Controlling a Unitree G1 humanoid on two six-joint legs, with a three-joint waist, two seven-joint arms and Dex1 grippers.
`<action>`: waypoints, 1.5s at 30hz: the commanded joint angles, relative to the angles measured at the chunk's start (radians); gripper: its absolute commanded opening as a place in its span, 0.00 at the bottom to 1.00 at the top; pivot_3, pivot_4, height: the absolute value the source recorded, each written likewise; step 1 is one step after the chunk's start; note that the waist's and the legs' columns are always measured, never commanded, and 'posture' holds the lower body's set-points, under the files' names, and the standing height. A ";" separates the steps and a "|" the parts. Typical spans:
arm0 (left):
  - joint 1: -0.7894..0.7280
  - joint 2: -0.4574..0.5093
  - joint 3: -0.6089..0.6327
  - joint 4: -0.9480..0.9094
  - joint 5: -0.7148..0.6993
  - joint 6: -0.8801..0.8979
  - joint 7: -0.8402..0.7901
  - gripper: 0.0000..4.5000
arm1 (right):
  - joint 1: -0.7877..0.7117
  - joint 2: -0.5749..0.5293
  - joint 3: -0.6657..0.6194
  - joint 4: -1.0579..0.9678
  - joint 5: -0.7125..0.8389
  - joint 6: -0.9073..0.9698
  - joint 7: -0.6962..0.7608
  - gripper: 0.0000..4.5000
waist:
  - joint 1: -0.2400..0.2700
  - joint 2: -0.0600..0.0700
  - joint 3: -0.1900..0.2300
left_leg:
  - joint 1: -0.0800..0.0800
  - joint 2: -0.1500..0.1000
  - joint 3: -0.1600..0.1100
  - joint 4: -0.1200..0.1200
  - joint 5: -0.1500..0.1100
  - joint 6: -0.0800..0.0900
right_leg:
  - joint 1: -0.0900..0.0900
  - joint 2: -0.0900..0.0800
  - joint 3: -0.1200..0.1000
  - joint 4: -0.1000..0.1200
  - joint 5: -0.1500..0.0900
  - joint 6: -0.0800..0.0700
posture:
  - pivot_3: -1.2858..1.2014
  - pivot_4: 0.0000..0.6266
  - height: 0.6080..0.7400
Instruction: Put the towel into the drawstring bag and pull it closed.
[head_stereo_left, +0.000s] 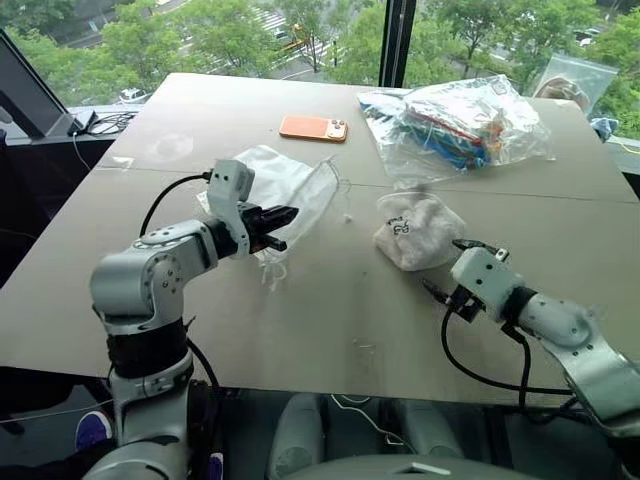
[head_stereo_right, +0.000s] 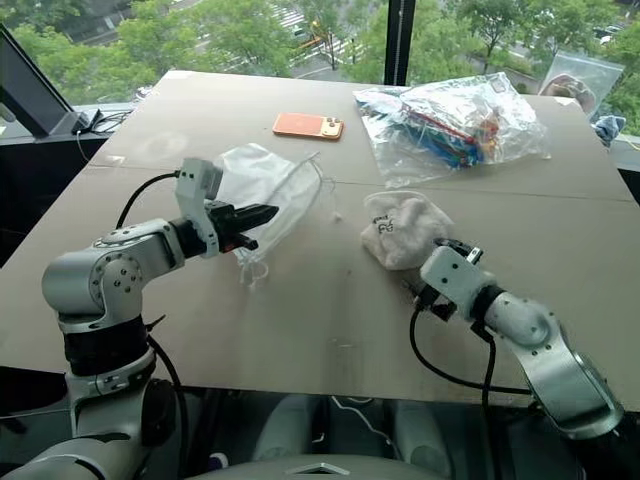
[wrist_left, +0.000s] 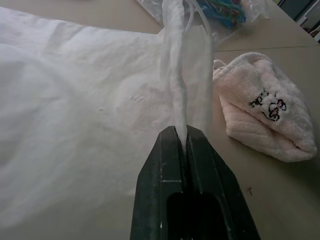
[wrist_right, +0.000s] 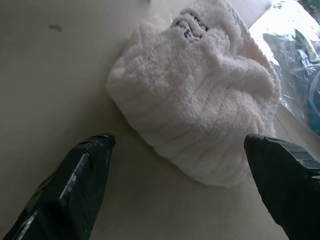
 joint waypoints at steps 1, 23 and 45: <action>-0.002 0.000 -0.011 -0.030 -0.026 -0.024 0.031 0.01 | -0.062 0.025 0.064 0.064 -0.119 -0.074 -0.017 1.00 | -0.003 0.000 0.000 | 0.000 0.000 0.000 0.000 0.000 0.000 | 0.000 0.000 0.000 0.000 0.000 0.000 | 0.52 0.24 1.00; 0.054 0.011 -0.013 -0.068 -0.127 -0.047 0.116 0.01 | -0.311 0.785 -0.867 -0.043 0.599 1.151 -0.197 1.00 | -0.007 0.002 0.001 | 0.001 0.002 -0.005 0.000 0.000 0.000 | 0.002 -0.002 -0.004 0.002 0.003 -0.004 | 0.52 0.24 1.00; 0.098 0.008 -0.016 -0.103 -0.200 -0.035 0.189 0.01 | -0.453 0.887 -0.591 0.577 0.471 0.649 -0.314 1.00 | -0.072 -0.008 -0.006 | 0.019 0.002 -0.011 -0.003 -0.002 -0.004 | 0.011 -0.002 0.002 -0.001 0.002 -0.006 | 0.52 0.24 1.00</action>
